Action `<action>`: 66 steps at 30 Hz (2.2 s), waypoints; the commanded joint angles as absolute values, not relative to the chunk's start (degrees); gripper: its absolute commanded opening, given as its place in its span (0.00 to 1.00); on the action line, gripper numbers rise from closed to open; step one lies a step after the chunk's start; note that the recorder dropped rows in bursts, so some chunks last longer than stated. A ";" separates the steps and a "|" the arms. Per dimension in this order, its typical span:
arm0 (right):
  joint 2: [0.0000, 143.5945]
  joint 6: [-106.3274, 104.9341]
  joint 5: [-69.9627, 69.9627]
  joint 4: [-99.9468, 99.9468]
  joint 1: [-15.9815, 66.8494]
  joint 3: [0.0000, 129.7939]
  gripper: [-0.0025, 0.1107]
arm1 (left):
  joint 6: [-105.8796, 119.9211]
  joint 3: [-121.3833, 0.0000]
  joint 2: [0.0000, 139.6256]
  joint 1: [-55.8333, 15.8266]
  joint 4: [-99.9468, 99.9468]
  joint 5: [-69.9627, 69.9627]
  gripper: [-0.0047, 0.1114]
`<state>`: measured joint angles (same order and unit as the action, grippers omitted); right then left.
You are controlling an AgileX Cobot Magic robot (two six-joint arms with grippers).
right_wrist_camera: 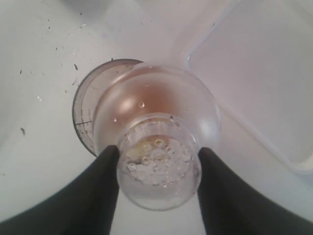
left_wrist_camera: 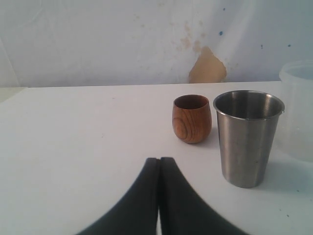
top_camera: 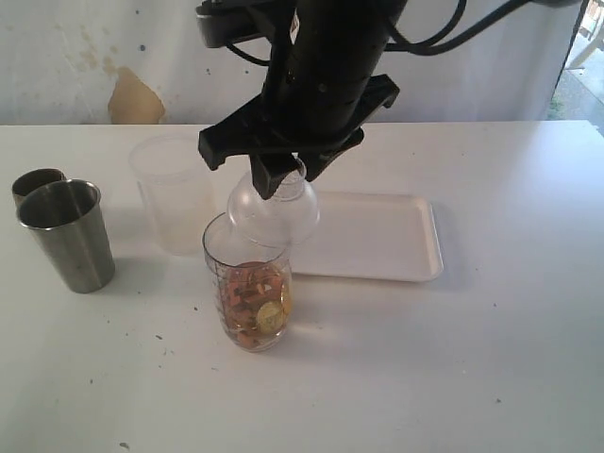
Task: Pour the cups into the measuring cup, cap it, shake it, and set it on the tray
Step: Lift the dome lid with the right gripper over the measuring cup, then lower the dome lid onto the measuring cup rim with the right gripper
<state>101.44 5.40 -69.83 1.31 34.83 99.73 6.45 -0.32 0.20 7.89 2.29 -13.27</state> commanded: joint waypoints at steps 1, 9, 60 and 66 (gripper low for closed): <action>101.47 5.85 -69.96 4.70 34.83 100.12 0.02 | 6.27 0.00 0.00 7.88 2.24 -13.38 0.04; 101.57 5.58 -69.96 5.57 34.83 100.12 0.02 | 6.27 0.00 0.00 7.88 2.24 -13.38 0.04; 101.42 5.41 -69.96 4.25 34.94 103.23 0.02 | 6.27 0.00 0.00 7.88 2.24 -13.38 0.04; 102.29 6.27 -69.96 5.14 34.88 103.23 0.02 | 6.27 0.00 0.00 7.88 2.24 -13.38 0.04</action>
<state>101.91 5.56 -69.79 5.08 34.90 102.85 6.45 -0.32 0.20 7.89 2.29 -13.27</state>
